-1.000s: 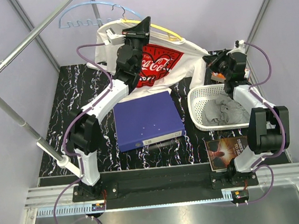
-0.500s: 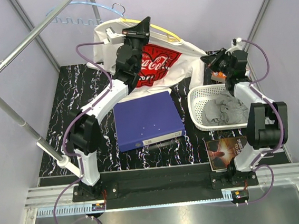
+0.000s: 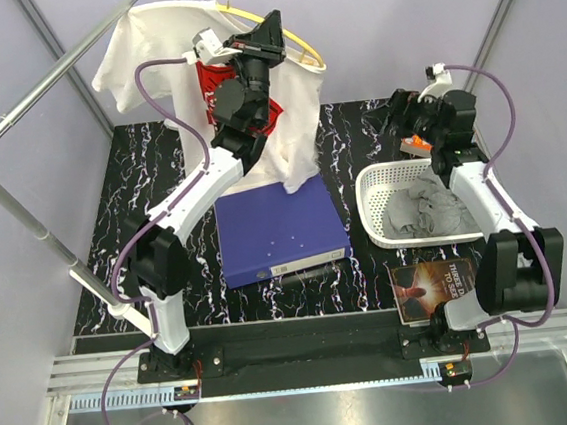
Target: Remove the t-shirt from the hanger
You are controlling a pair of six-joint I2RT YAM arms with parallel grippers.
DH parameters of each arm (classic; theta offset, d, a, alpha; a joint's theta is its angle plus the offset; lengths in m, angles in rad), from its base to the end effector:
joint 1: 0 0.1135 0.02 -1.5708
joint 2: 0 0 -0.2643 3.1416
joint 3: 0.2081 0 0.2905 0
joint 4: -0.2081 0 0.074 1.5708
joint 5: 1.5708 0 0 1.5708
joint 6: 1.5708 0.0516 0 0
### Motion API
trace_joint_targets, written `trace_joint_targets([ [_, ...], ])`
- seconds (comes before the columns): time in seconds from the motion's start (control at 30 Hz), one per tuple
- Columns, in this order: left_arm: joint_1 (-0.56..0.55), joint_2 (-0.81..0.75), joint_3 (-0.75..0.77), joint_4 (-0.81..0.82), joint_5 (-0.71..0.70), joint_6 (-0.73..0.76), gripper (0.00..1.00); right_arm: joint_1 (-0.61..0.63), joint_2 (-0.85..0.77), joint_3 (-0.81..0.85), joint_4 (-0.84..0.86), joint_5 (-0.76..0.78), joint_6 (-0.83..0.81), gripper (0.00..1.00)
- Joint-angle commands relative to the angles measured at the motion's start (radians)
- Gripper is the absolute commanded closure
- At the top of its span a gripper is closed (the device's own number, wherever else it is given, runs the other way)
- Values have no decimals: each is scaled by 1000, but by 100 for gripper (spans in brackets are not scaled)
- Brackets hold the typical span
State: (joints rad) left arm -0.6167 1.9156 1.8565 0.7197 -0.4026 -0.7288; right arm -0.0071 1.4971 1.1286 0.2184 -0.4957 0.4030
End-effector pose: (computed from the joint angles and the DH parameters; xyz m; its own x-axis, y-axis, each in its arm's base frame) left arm 0.4135 -0.2684 0.4799 0.1871 -0.8837 -0.4289 0.5420 0.4570 -0.7052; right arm 0.4055 0.0217 0.3128 -0.3195 0.3473 -0.8816 -0.3682 0.8118 0.4532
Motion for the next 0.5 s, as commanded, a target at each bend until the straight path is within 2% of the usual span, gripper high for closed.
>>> trace_joint_targets([
  [0.0, -15, -70, 27, 104, 27, 131, 100, 1, -97, 97, -14, -142, -138, 0],
  [0.17, -41, -98, -25, 76, 41, 53, 100, 74, 58, 362, -118, -343, -185, 0],
  [0.37, -80, -141, -121, 84, 82, 6, 100, 139, 173, 546, -212, -423, -274, 1],
  [0.47, -90, -145, -154, 103, 108, -35, 100, 162, 216, 625, -307, -422, -311, 9],
])
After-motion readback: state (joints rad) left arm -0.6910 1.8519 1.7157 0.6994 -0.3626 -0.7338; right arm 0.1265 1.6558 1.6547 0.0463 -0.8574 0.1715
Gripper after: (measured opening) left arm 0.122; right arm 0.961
